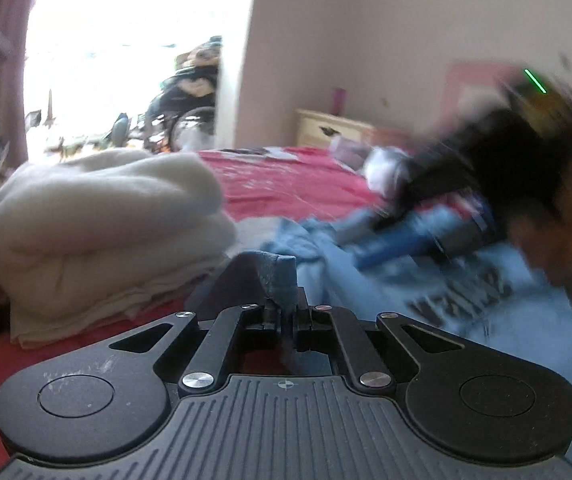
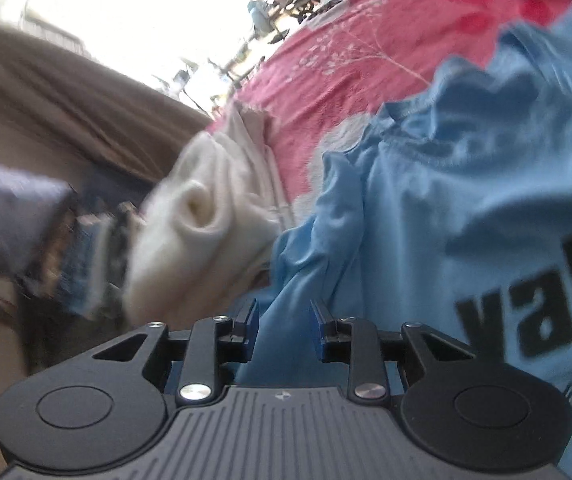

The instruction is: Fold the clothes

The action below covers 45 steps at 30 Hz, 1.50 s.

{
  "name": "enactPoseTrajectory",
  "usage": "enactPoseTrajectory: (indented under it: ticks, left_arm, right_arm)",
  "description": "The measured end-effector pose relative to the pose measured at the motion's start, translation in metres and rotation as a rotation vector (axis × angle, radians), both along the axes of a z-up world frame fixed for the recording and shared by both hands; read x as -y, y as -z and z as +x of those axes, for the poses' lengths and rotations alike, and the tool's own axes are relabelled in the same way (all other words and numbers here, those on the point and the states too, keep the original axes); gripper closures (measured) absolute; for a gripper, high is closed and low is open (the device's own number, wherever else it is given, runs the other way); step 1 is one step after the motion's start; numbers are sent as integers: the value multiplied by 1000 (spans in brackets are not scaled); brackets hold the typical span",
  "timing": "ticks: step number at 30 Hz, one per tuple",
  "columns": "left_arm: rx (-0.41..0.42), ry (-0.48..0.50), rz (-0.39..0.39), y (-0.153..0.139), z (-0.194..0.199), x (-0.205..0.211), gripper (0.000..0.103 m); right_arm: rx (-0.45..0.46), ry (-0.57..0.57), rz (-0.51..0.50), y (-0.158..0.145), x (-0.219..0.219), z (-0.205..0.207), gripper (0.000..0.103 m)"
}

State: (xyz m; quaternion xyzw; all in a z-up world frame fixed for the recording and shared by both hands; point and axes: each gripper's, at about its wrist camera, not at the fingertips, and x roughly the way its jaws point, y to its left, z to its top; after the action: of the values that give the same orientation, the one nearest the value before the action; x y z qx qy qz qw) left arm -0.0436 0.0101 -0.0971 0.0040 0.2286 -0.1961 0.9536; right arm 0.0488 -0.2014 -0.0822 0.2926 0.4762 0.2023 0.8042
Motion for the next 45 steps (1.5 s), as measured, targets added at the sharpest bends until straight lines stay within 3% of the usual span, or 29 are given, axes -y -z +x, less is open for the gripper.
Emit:
enactPoseTrajectory:
  ticks: [3, 5, 11, 17, 22, 24, 26, 31, 35, 40, 41, 44, 45]
  left_arm:
    - [19, 32, 74, 10, -10, 11, 100]
    - [13, 26, 96, 16, -12, 14, 100]
    - [-38, -23, 60, 28, -12, 11, 100]
    - [-39, -39, 60, 35, -17, 13, 100]
    - [-23, -16, 79, 40, -20, 18, 100]
    - [-17, -10, 87, 41, -21, 19, 100]
    - [-12, -4, 94, 42, -21, 21, 100]
    - [-7, 3, 114, 44, -19, 26, 100]
    - [-3, 16, 141, 44, -20, 31, 100]
    - [6, 28, 178, 46, -21, 37, 100]
    - [7, 30, 182, 46, -21, 38, 100]
    - [11, 33, 194, 46, -21, 40, 100]
    - [12, 33, 199, 46, -22, 40, 100]
  right_arm:
    - [44, -74, -120, -11, -20, 15, 72]
    - [31, -126, -130, -12, -33, 25, 72]
    - [11, -315, -212, 3, -95, 48, 73]
    - [-9, -293, -252, 17, -110, 61, 75]
    - [31, -412, -381, 4, -116, 53, 73]
    - [27, -442, -408, 0, -121, 52, 65]
    - [20, -456, -427, -2, -127, 52, 65]
    - [143, -550, -564, -13, -161, 37, 64]
    - [177, -649, -659, 1, -193, 30, 65]
    - [104, -647, -699, 33, -199, 41, 65]
    - [103, -638, -686, 34, -197, 42, 66]
    - [125, -597, -678, 30, -186, 41, 95]
    - [128, -575, -667, 28, -181, 42, 98]
